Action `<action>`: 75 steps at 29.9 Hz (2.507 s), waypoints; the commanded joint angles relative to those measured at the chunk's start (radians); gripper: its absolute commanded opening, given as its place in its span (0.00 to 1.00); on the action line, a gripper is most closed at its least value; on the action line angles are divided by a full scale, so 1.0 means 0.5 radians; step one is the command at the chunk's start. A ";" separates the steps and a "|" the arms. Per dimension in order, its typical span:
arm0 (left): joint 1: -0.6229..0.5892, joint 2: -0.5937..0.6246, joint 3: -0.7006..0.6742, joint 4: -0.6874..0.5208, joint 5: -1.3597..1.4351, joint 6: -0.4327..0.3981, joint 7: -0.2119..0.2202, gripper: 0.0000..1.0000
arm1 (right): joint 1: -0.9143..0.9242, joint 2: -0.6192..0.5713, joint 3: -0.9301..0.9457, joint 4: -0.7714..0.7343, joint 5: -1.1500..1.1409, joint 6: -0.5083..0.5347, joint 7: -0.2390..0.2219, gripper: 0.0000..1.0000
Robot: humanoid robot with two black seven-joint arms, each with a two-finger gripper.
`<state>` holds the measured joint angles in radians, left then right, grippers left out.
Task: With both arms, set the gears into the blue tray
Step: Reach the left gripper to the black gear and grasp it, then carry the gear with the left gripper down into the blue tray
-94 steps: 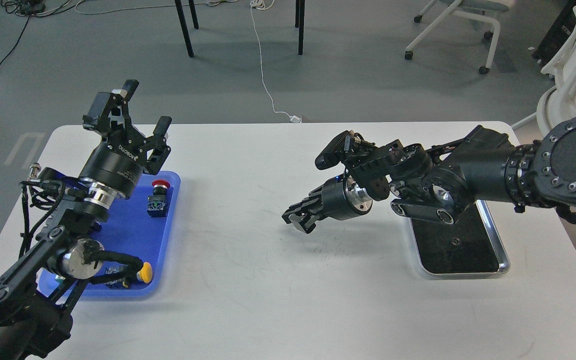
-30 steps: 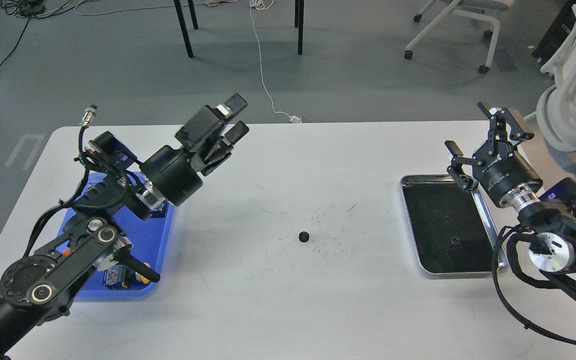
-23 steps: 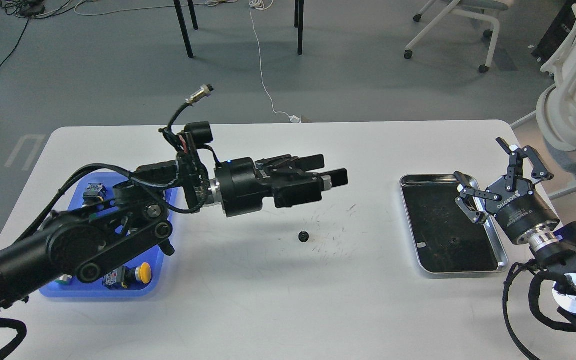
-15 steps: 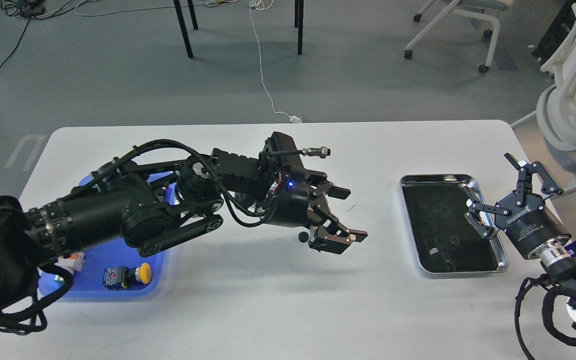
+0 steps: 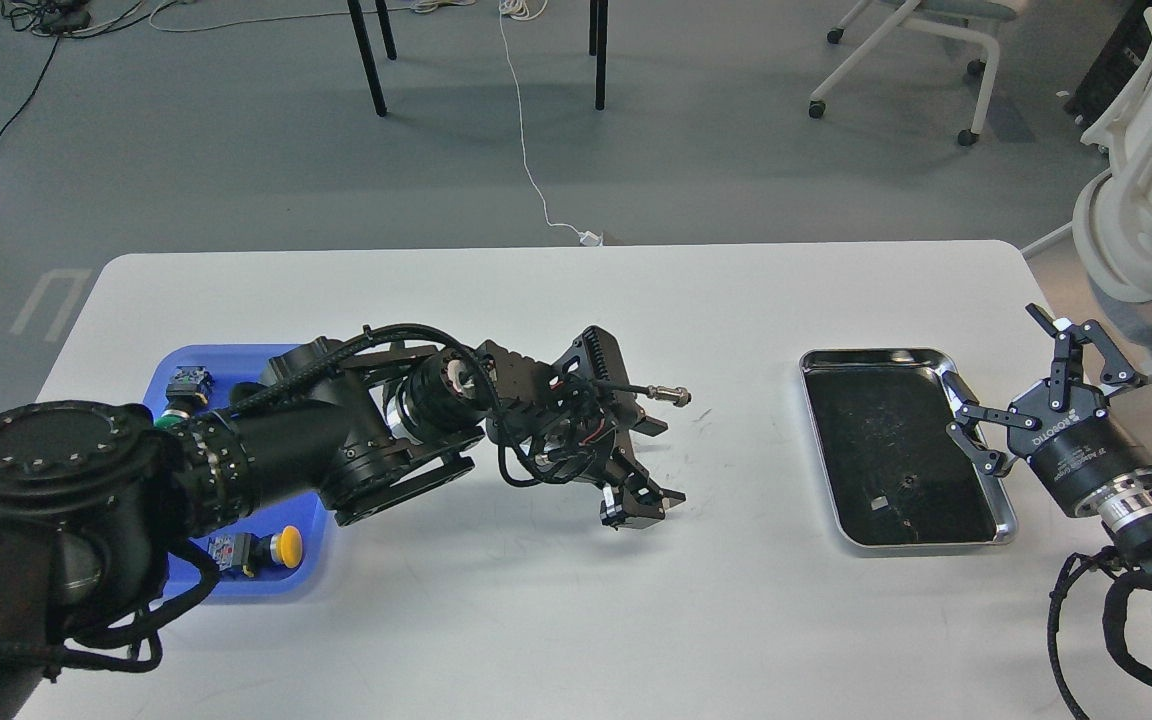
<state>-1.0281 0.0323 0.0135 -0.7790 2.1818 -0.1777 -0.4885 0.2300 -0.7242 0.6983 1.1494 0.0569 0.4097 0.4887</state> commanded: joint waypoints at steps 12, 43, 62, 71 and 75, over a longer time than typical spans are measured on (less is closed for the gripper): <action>0.120 0.113 -0.005 -0.007 0.000 0.003 0.000 0.62 | 0.013 0.003 -0.004 0.002 -0.003 -0.003 0.000 0.97; -0.006 1.606 -0.042 -1.141 -0.470 -0.031 0.000 0.12 | 0.031 0.006 -0.013 0.002 -0.019 -0.003 0.000 0.97; 0.608 1.764 -0.407 -0.734 -0.038 -0.016 0.000 0.14 | 0.028 0.022 -0.019 -0.013 -0.019 -0.003 0.000 0.98; 0.608 1.638 -0.417 -0.476 -0.047 0.021 0.000 0.14 | 0.028 0.025 -0.022 -0.016 -0.019 -0.003 0.000 0.98; 0.608 1.611 -0.447 -0.403 -0.050 0.027 0.000 0.17 | 0.028 0.022 -0.019 -0.016 -0.019 -0.003 0.000 0.97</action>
<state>-0.7242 0.8460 -0.1999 -1.0057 2.1587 -0.1673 -0.4890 0.2438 -0.7121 0.6887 1.1412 0.0475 0.4080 0.4887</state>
